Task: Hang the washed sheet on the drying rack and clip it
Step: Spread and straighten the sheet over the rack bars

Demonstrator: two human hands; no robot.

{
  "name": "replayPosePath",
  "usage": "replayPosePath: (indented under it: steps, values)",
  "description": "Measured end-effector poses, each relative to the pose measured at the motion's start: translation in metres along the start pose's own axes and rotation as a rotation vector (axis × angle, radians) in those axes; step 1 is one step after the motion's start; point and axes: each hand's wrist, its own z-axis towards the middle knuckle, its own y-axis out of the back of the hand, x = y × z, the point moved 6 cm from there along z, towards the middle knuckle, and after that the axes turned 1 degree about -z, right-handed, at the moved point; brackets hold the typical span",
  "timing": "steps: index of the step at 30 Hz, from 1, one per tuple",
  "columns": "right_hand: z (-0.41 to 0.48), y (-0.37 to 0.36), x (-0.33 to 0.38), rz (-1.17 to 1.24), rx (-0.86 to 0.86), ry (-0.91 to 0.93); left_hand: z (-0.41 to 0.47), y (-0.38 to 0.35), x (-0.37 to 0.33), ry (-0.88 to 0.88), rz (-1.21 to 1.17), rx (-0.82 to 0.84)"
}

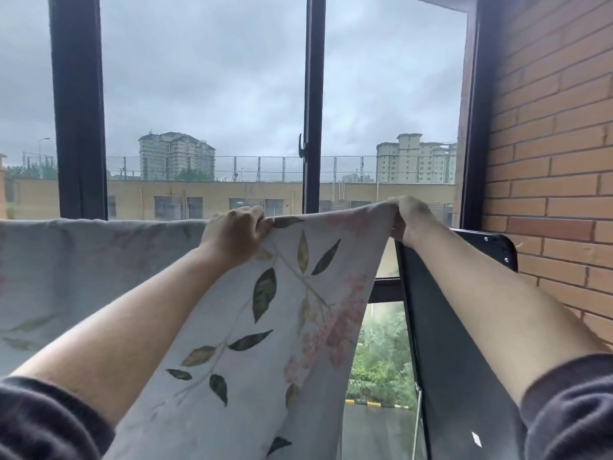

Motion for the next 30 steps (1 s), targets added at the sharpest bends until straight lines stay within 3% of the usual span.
replayPosePath:
  steps: [6,13,20,26,28,30]
  values:
    - [0.008,0.025,-0.005,-0.194,0.025,-0.06,0.004,-0.005,-0.009,-0.031,0.04,0.033]
    - [-0.036,-0.003,-0.065,-0.272,0.466,-0.171,-0.01,-0.03,-0.008,-0.002,0.138,0.02]
    - [-0.038,0.011,-0.13,-0.037,0.334,-0.204,-0.051,-0.049,-0.024,-0.14,0.173,-0.11]
    - [-0.106,0.004,-0.176,-0.038,0.712,-0.26,-0.109,-0.097,-0.049,-0.217,0.27,0.07]
    - [-0.118,0.004,-0.19,-0.01,0.662,-0.267,-0.125,-0.107,-0.05,-0.212,0.224,0.117]
    - [-0.125,0.005,-0.188,0.052,0.503,-0.234,-0.138,-0.113,-0.049,-0.23,0.214,0.164]
